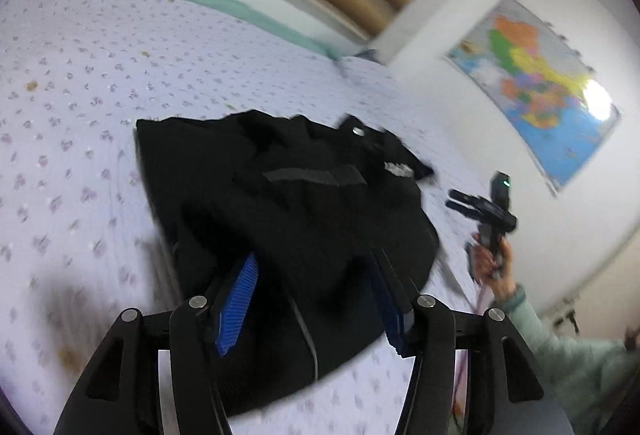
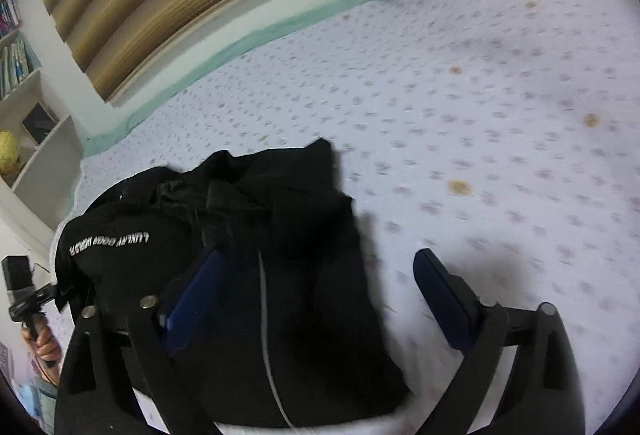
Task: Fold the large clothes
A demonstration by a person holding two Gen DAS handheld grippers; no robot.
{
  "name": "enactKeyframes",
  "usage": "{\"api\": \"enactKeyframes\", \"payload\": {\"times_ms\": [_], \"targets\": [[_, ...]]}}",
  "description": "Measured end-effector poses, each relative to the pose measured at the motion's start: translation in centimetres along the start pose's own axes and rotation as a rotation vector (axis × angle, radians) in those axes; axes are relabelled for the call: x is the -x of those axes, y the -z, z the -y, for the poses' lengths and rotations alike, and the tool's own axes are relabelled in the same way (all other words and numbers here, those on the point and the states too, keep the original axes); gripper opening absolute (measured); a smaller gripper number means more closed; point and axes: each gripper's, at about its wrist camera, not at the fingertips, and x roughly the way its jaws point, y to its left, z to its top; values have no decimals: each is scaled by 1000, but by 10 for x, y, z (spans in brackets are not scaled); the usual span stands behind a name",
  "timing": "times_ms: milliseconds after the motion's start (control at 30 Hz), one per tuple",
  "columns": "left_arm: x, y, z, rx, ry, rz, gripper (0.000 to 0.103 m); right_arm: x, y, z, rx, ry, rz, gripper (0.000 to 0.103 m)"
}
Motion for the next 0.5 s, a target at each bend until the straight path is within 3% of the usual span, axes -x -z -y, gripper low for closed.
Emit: {"api": "enactKeyframes", "payload": {"times_ms": [100, 267, 400, 500], "targets": [[21, 15, -9, 8, -97, 58, 60, 13, 12, -5, 55, 26, -2, 98], [8, 2, -39, 160, -267, 116, 60, -1, 11, -23, 122, 98, 8, 98], [-2, -20, -61, 225, -263, 168, 60, -28, -12, -27, 145, 76, 21, 98], [-15, -34, -75, 256, -178, 175, 60, -48, -32, -30, 197, 45, 31, 98]]}}
